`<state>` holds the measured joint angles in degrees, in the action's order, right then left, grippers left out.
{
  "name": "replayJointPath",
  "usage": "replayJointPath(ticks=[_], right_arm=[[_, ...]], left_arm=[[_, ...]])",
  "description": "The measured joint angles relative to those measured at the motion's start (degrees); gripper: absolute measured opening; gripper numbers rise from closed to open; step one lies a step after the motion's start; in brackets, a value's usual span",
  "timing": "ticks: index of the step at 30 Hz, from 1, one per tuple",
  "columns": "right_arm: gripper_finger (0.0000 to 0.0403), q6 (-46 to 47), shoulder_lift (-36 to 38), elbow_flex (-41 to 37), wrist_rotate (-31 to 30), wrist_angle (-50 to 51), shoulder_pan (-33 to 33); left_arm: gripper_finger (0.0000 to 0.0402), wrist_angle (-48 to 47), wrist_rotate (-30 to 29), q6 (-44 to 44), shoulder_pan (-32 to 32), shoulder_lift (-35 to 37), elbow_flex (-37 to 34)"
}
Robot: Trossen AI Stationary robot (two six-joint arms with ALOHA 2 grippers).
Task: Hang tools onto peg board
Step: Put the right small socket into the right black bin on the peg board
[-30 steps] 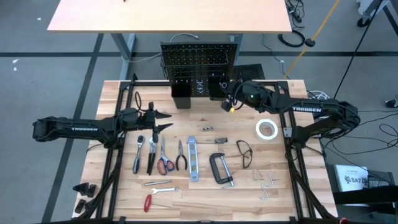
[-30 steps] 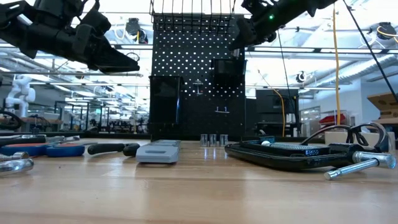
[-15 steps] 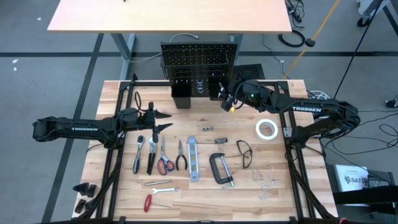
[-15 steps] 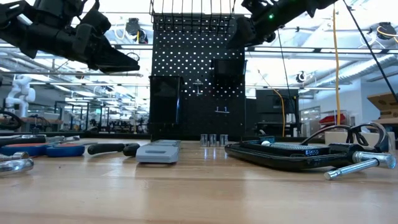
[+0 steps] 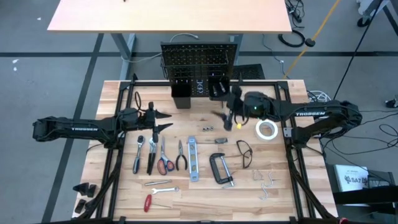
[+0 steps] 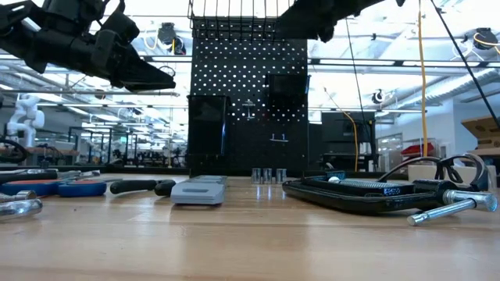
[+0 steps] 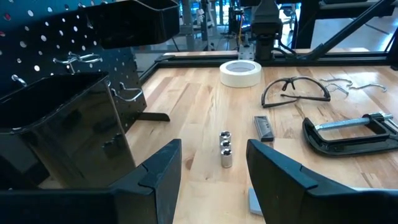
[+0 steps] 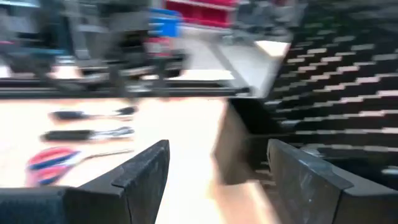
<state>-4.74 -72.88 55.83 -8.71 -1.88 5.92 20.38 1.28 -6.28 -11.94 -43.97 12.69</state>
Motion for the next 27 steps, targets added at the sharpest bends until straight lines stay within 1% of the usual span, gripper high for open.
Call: replayJointPath(ticks=[3, 9, 14, 18, 20, 25, 27], right_arm=[[0.0263, 1.0, -1.5, -0.2, 4.2, 2.6, -2.5], [0.0263, 2.7, -6.2, -3.4, 4.5, 4.1, -6.7], [0.0263, 6.1, -10.3, -6.4, 4.3, 0.7, -7.9], [0.0263, 7.3, -13.6, -9.6, 3.9, -5.7, -7.8], [0.0263, 7.3, -15.3, -11.3, 2.7, -8.7, -7.6], [0.0263, 7.7, -18.2, -14.4, -5.1, -13.9, -7.0], [0.0263, 7.7, -19.5, -14.5, -7.0, -14.9, -6.7]], left_arm=[[0.0180, 0.0, 0.0, 0.0, 0.0, 0.0, 0.0], [0.0180, 0.1, 0.0, 0.0, 0.0, 0.0, 0.0], [0.0180, -0.3, 0.0, 0.0, 0.0, 0.0, 0.0], [0.0180, -0.3, 0.0, 0.1, 0.0, 0.0, 0.0], [0.0180, -0.4, 0.0, 0.2, 0.0, 0.0, 0.0], [0.0180, -0.4, 0.0, 1.1, 0.0, 0.0, 0.0], [0.0180, -0.4, 0.0, 1.1, 0.0, 0.0, 0.0]])
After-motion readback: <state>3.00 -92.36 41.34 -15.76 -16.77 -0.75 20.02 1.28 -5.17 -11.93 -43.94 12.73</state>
